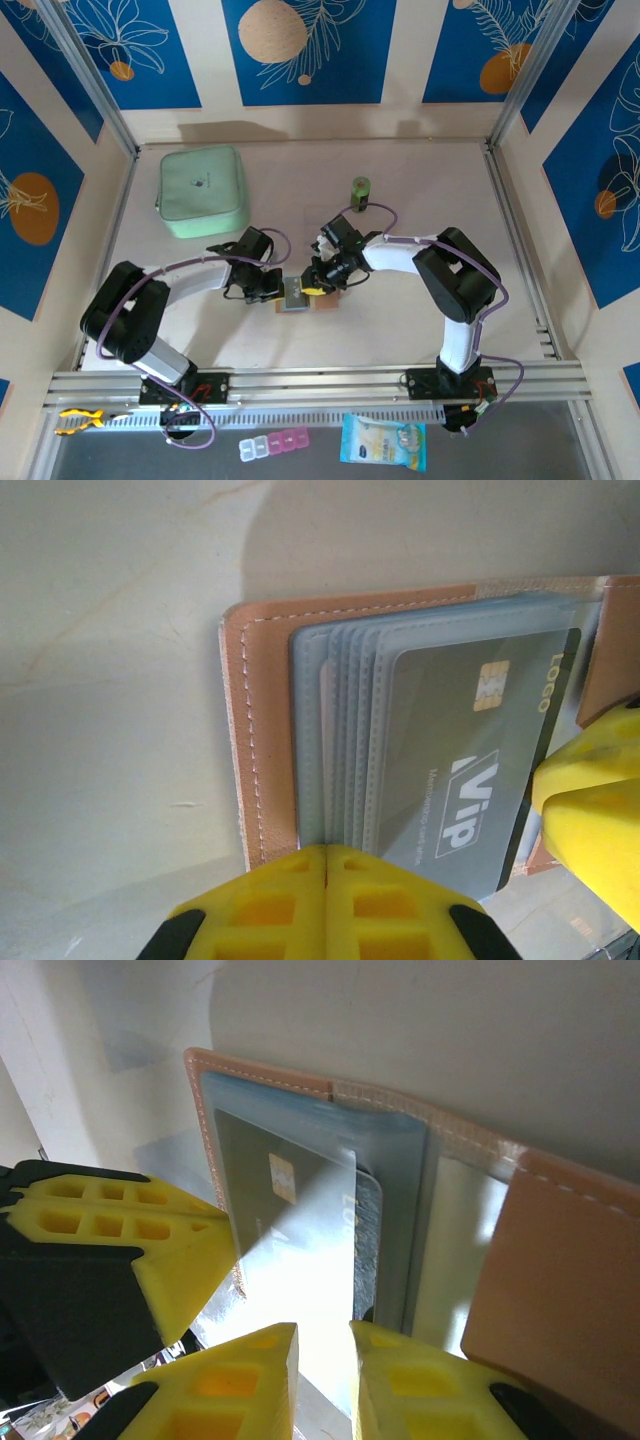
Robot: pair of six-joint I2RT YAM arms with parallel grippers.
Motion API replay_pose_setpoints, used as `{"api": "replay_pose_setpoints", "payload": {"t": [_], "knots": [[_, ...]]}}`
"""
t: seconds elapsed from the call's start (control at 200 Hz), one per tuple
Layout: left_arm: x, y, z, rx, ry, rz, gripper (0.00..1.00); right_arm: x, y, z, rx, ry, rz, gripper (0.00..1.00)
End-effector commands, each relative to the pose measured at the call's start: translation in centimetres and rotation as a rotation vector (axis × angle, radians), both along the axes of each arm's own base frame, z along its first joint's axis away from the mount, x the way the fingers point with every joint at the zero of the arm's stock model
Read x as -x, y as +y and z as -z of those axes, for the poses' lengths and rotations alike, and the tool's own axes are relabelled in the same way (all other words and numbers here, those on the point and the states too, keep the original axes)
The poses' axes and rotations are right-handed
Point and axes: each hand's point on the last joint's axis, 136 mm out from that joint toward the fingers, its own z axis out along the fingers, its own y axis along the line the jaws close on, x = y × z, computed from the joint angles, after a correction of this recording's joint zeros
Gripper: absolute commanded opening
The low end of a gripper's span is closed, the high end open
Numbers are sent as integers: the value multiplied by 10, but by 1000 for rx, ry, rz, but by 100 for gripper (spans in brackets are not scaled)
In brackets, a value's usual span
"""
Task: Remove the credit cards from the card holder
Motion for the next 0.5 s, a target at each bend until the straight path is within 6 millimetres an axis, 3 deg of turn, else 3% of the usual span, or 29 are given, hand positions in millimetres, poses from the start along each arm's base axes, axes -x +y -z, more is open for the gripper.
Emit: {"api": "replay_pose_setpoints", "payload": {"t": [0.0,0.19,0.495], "knots": [[7,7,8,-42,22,4,0,6,-4,9,19,53,-6,22],[7,7,7,-43,21,4,0,3,-13,11,84,27,9,21],[1,8,-9,-47,-19,1,0,-3,-14,-9,59,-47,8,21]]}}
